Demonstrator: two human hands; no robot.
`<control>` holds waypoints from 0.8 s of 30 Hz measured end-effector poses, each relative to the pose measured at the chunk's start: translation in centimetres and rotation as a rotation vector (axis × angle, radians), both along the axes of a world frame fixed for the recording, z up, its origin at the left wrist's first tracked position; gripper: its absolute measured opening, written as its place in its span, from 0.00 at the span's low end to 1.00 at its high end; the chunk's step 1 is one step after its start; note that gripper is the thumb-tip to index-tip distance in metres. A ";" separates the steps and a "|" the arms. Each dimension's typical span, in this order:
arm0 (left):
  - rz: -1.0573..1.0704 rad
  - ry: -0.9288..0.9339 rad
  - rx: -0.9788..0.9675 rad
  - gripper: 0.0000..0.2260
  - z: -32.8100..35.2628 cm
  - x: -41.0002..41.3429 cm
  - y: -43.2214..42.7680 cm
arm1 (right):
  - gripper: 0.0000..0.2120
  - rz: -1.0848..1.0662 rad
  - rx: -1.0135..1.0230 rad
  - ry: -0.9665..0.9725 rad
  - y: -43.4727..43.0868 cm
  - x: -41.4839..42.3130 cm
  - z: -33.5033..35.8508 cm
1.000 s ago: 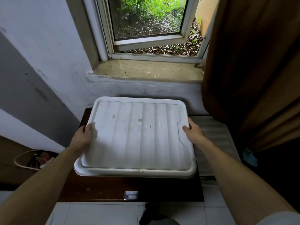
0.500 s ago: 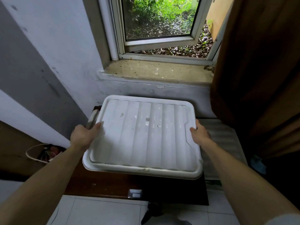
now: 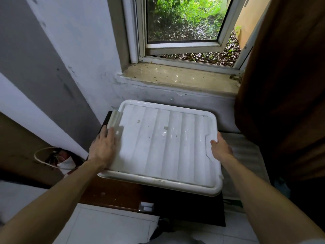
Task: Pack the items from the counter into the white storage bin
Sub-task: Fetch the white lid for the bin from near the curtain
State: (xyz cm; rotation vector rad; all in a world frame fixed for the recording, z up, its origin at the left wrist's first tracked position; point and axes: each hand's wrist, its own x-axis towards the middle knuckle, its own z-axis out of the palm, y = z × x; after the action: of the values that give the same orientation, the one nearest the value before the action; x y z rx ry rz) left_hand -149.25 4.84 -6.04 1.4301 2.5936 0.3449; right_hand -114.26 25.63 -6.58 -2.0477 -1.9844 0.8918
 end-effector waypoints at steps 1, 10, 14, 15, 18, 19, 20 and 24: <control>0.014 -0.071 0.012 0.16 0.3 -0.6 0.0 | 0.23 -0.001 -0.001 -0.001 -0.1 0.0 0.0; 0.588 -0.934 0.106 0.28 2.0 -3.5 2.1 | 0.25 0.014 -0.063 -0.003 0.0 0.7 0.0; 0.658 -0.966 0.081 0.21 2.0 -3.8 2.7 | 0.24 0.005 -0.086 0.073 0.1 0.9 0.3; 0.670 -0.953 0.085 0.19 1.8 -3.9 2.9 | 0.23 0.002 -0.085 0.082 0.1 0.9 0.2; 0.670 -0.897 0.112 0.19 1.4 -3.4 3.1 | 0.23 0.008 -0.082 0.097 0.1 0.9 0.3; 0.644 -0.848 0.107 0.21 0.9 -3.3 3.1 | 0.23 0.011 -0.085 0.100 0.1 0.9 0.1; 0.606 -0.786 0.090 0.22 0.9 -3.0 3.1 | 0.23 0.010 -0.087 0.107 0.1 1.0 0.0; 0.595 -0.778 0.098 0.19 0.9 -2.3 3.2 | 0.24 -0.006 -0.087 0.111 0.3 1.0 -0.6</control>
State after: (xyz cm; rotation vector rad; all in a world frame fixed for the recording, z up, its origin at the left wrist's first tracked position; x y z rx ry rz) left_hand -151.53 8.02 -5.09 0.3495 2.2541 0.8952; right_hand -113.29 25.94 -7.14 -2.0001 -1.9127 1.0830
